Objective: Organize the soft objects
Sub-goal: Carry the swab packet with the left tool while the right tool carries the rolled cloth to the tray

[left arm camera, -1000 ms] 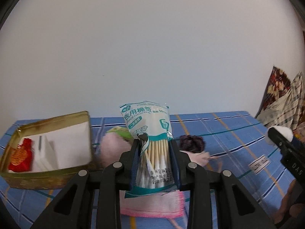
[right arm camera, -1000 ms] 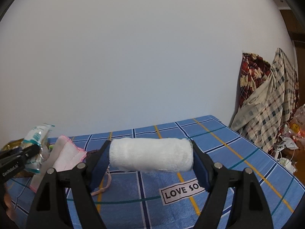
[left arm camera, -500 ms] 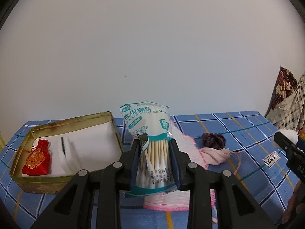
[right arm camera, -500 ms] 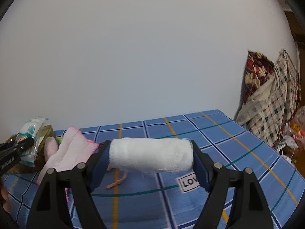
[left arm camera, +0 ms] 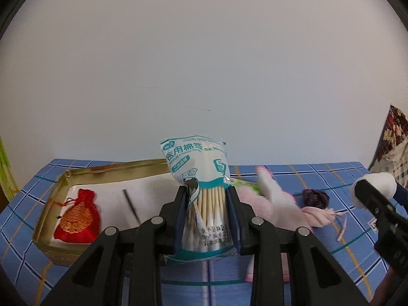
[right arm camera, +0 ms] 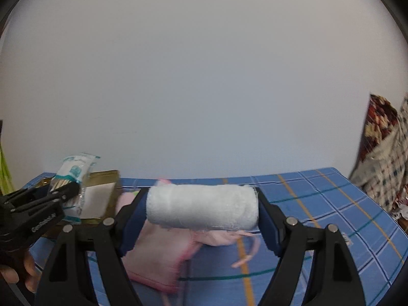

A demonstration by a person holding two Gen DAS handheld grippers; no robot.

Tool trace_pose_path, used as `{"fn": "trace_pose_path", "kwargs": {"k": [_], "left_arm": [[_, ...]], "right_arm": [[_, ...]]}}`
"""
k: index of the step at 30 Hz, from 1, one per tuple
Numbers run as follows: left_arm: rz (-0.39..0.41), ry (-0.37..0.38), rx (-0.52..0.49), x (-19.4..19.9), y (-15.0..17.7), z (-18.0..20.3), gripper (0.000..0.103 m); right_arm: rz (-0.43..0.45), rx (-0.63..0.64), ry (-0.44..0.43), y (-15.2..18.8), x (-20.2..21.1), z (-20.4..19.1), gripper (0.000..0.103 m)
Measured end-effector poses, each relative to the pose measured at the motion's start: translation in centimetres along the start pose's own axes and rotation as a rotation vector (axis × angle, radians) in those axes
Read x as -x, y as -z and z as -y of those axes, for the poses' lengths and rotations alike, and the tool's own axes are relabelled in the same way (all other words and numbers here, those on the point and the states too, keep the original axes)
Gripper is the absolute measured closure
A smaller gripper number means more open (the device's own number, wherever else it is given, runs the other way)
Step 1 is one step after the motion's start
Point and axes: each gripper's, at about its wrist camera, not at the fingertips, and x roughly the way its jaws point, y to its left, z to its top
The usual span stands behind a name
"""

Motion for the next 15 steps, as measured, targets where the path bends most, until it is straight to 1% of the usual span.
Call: {"fn": "trace_pose_path", "kwargs": {"k": [4,15], "left_arm": [[-0.007,-0.028,0.021,-0.1,-0.1,-1.7,0.07],[-0.006,-0.099,0.062,0.0,-0.4,-5.8,0.07]], "right_arm": [[-0.001,-0.012,-0.048,-0.2,-0.4,-2.5,0.024],[-0.01,-0.039,-0.139,-0.7,-1.9,-7.8,0.024]]}}
